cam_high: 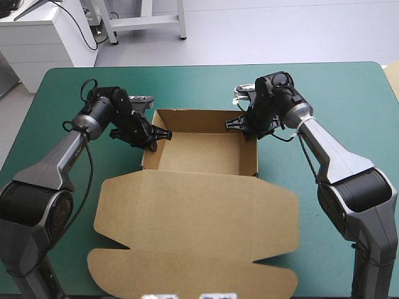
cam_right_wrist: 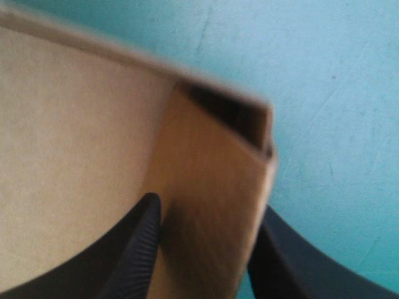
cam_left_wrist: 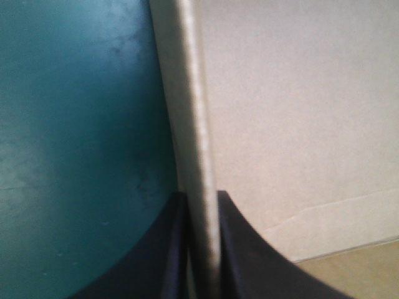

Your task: Fold the box

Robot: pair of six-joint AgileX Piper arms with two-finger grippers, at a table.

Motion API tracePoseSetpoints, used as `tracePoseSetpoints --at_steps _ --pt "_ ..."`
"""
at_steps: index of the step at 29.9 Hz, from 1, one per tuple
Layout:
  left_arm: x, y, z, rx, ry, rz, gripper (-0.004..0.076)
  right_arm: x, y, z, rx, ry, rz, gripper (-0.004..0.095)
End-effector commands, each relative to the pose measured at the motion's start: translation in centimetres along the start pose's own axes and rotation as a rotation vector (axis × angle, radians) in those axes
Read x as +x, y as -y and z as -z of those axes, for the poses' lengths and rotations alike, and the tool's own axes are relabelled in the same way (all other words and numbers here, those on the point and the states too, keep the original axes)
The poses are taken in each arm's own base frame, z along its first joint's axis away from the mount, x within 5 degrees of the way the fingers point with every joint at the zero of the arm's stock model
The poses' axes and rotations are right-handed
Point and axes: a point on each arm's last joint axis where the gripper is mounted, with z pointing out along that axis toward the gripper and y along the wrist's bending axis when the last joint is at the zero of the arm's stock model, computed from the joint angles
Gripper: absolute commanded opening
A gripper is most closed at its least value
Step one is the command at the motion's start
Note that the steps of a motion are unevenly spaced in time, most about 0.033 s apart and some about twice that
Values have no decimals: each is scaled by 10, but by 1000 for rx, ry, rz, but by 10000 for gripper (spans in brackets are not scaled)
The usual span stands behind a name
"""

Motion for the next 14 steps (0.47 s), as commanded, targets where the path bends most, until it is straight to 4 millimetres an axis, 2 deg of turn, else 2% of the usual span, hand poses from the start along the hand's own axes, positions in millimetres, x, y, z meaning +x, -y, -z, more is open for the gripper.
tracePoseSetpoints --at_steps 1,4,6,9,14 --pt "5 13 19 40 -2 -26 212 -4 0 39 -7 121 9 540" --pt "5 13 19 40 -5 -26 365 -4 0 40 -8 126 11 538" --pt "5 14 22 45 2 -26 428 -4 0 43 -8 125 13 538" --pt "1 17 35 45 26 -41 446 -7 -1 53 -17 146 13 538" --pt "-11 28 78 52 140 -83 445 -12 -5 81 -50 232 37 538"
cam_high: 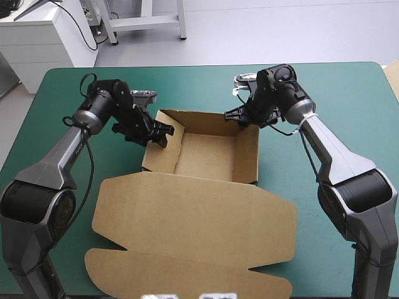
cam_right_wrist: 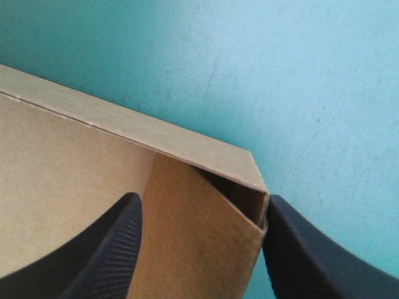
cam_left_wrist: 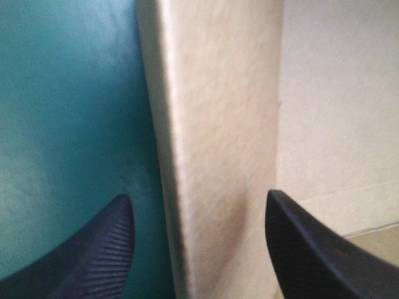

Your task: Fold the box

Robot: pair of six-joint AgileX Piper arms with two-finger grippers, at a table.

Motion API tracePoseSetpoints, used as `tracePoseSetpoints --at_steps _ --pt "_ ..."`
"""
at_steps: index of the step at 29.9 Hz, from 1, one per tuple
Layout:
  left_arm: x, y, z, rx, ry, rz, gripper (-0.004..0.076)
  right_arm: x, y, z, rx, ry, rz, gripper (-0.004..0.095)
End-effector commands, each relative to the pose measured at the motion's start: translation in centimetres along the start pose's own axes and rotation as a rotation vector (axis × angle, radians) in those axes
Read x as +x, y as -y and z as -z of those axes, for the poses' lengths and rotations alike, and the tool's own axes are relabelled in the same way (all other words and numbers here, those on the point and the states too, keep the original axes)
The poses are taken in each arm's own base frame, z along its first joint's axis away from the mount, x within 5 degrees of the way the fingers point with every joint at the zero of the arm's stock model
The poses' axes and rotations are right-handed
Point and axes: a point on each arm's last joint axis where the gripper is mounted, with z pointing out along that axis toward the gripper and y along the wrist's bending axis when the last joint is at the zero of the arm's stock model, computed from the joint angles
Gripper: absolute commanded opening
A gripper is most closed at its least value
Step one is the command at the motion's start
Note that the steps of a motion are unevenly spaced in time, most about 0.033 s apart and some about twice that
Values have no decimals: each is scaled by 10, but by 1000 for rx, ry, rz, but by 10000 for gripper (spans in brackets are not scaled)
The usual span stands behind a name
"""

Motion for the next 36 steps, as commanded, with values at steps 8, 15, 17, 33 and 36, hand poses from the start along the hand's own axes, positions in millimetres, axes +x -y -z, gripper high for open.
tracePoseSetpoints --at_steps 8,15,17,33,36 --pt "-6 27 141 -101 384 -133 442 2 5 117 21 288 115 538" --pt "27 20 209 -335 543 -148 293 7 9 137 16 328 91 538" --pt "40 21 225 -358 580 -150 192 7 10 137 -7 326 44 538" --pt "168 11 201 -341 529 -155 -8 37 9 58 -60 19 -9 538" --pt "195 9 189 -301 539 -153 -8 39 10 49 -56 -10 -12 538"
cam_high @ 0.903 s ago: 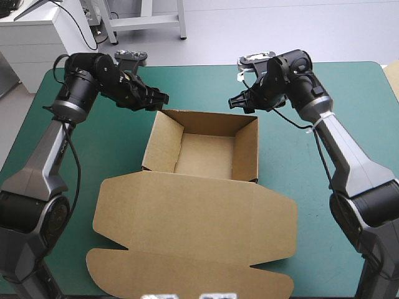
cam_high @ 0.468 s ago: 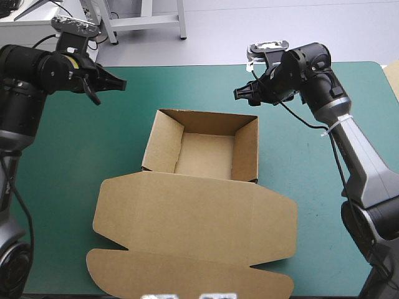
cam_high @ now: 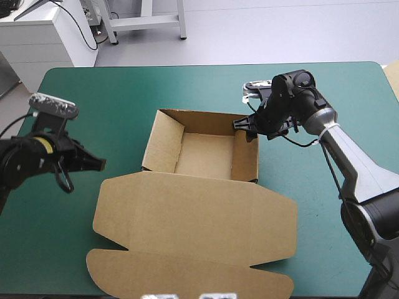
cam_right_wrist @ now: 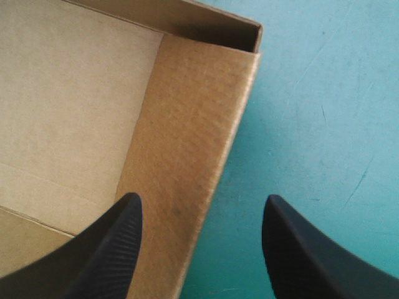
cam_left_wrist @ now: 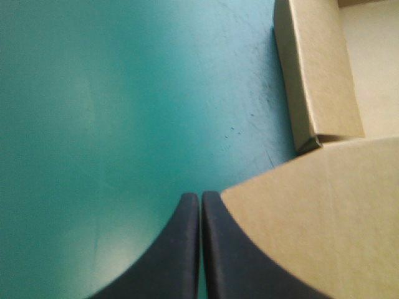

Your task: Fold the box

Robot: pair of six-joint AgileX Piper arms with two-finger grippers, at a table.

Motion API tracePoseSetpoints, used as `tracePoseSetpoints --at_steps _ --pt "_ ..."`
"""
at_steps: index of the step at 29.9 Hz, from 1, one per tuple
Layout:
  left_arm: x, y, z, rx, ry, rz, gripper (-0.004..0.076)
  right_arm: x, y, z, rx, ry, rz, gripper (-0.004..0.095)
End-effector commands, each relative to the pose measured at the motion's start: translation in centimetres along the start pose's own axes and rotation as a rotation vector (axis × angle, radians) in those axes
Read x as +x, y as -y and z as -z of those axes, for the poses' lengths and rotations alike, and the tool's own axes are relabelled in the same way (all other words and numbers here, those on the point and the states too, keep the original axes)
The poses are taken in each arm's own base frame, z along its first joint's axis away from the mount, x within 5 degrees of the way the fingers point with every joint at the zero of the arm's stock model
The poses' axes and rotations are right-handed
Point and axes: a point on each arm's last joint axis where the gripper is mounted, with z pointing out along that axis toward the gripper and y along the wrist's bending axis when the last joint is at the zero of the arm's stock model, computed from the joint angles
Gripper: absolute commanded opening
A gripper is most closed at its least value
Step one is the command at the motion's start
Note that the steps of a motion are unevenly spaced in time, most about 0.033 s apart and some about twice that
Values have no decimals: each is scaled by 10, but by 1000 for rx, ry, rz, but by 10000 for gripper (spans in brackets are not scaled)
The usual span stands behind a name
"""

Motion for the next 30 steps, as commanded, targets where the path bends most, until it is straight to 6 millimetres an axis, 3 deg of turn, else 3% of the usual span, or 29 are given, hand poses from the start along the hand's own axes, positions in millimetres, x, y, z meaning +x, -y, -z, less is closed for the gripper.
tracePoseSetpoints --at_steps 1,7,11,13,17,24,30 --pt "24 6 10 47 102 30 -8 2 1 15 -11 32 -5 538" --pt "85 19 -5 123 41 45 -8 0 -4 -10 -72 -36 -40 538" --pt "122 23 -13 121 89 41 -8 -2 -5 -25 -85 -71 7 511" --pt "138 24 -18 119 109 42 -8 -2 -4 -27 -77 -76 11 389" --pt "165 27 -22 119 115 43 -8 -2 -3 -29 -62 -76 12 -21" --pt "190 29 -23 121 145 97 -8 -5 2 -25 -10 -49 48 -21" --pt "192 28 -20 121 154 97 -8 -29 55 11 201 98 -31 -21"
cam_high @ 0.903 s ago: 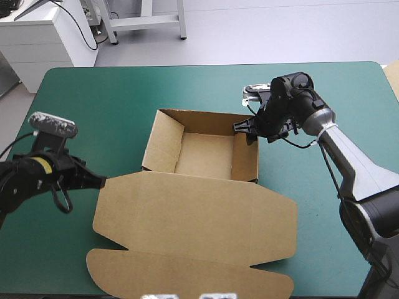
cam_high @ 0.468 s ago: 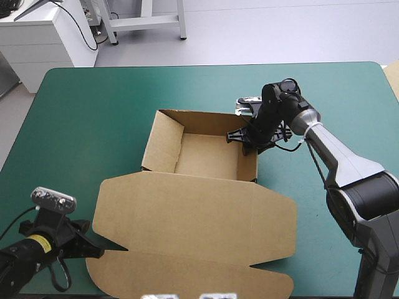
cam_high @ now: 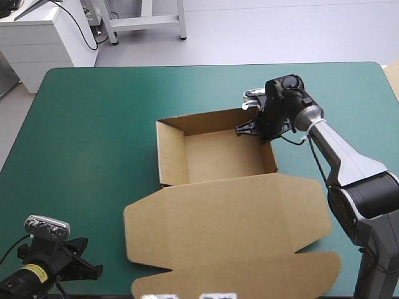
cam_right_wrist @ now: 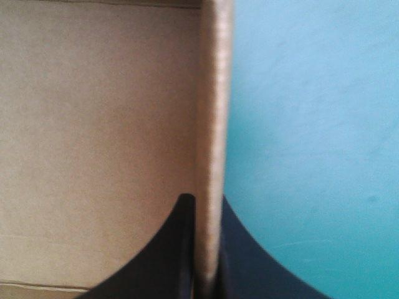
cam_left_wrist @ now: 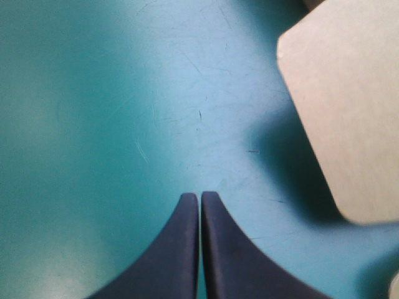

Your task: Fold the box

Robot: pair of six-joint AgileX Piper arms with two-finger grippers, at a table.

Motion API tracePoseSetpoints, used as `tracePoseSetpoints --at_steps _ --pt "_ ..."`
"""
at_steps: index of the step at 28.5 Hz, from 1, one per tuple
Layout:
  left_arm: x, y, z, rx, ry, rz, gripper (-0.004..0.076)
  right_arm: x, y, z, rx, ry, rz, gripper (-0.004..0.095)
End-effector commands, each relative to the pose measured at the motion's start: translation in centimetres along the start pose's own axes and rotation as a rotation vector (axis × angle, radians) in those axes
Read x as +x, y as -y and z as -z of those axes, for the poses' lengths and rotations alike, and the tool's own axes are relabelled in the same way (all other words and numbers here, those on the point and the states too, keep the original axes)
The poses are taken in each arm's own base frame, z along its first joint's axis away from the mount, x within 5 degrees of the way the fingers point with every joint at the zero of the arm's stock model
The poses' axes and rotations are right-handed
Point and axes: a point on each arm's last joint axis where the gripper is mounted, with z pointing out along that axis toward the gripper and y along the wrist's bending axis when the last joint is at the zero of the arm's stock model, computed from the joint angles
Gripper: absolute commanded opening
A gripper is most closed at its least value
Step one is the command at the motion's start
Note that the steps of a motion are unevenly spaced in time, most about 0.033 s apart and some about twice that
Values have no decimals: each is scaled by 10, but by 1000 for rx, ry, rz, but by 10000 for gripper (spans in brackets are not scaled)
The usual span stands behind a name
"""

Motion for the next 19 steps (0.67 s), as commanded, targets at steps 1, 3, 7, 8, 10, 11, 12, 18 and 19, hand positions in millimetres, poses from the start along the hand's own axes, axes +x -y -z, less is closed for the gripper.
tracePoseSetpoints --at_steps 1,3,7,8,10,11,12,18,19 --pt "-10 1 5 8 67 6 -8 -12 50 55 97 164 -85 -21" --pt "-10 1 5 8 67 6 -8 -13 82 68 120 202 -155 -21" --pt "-8 1 5 8 41 6 -8 -4 147 90 196 241 -229 -21" --pt "-7 1 5 8 31 6 -8 1 165 93 227 239 -256 -21" --pt "-4 1 5 8 7 5 -8 12 203 98 281 234 -340 -21" --pt "-3 1 5 8 -5 5 -8 18 217 100 293 231 -381 -21" --pt "-3 1 5 8 -14 5 -8 26 234 102 308 230 -427 -21" --pt "-1 1 5 8 -28 5 -8 74 312 116 396 205 -629 -19" --pt "-1 1 5 8 -28 5 -8 80 318 118 404 204 -649 -18"
